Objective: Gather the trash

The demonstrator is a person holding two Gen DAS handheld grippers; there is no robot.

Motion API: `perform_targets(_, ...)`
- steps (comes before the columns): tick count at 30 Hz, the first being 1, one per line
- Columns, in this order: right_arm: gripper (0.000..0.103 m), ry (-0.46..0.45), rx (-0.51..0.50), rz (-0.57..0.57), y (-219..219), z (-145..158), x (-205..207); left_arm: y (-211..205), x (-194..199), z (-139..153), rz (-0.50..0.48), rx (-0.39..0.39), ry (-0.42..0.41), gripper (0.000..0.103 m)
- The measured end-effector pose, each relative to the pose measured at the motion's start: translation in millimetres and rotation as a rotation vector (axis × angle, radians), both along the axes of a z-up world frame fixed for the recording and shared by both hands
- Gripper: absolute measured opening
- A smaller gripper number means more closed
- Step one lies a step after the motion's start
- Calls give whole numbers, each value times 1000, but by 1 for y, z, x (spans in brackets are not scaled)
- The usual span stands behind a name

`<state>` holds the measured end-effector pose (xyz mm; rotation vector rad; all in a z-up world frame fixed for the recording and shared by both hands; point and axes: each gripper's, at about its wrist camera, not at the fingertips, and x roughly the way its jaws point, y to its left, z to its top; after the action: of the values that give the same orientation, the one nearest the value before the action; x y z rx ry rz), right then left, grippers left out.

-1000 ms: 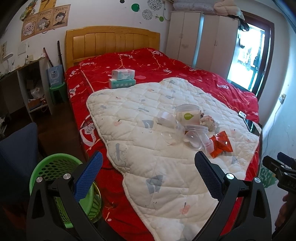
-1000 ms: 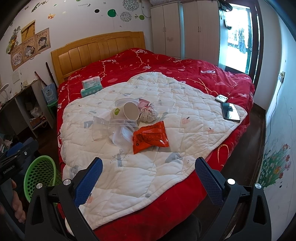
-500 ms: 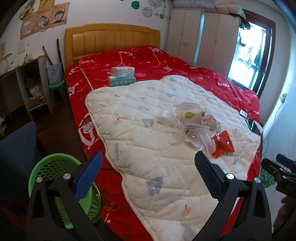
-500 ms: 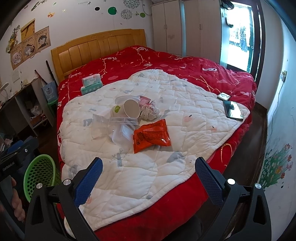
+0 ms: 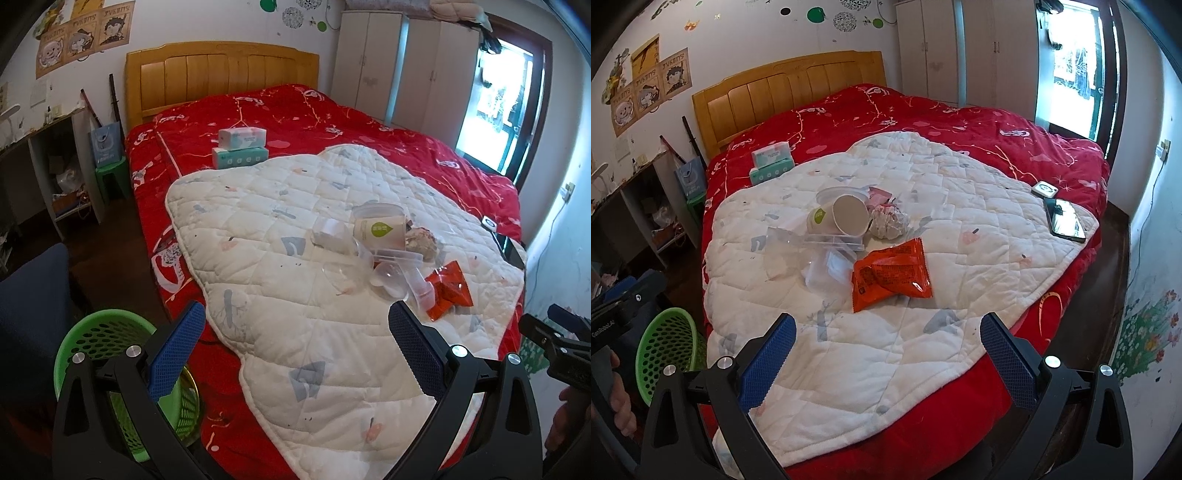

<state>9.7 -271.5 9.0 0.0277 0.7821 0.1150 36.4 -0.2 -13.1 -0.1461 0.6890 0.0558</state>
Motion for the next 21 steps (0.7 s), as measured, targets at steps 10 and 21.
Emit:
perform_targets(10,97,26,-6,37,3,-9,33,4,19,-9,4,-3,34,98)
perform_targets(21,97,123,64,17,-5,-31,79,10,31,-23,14,-22,63,98)
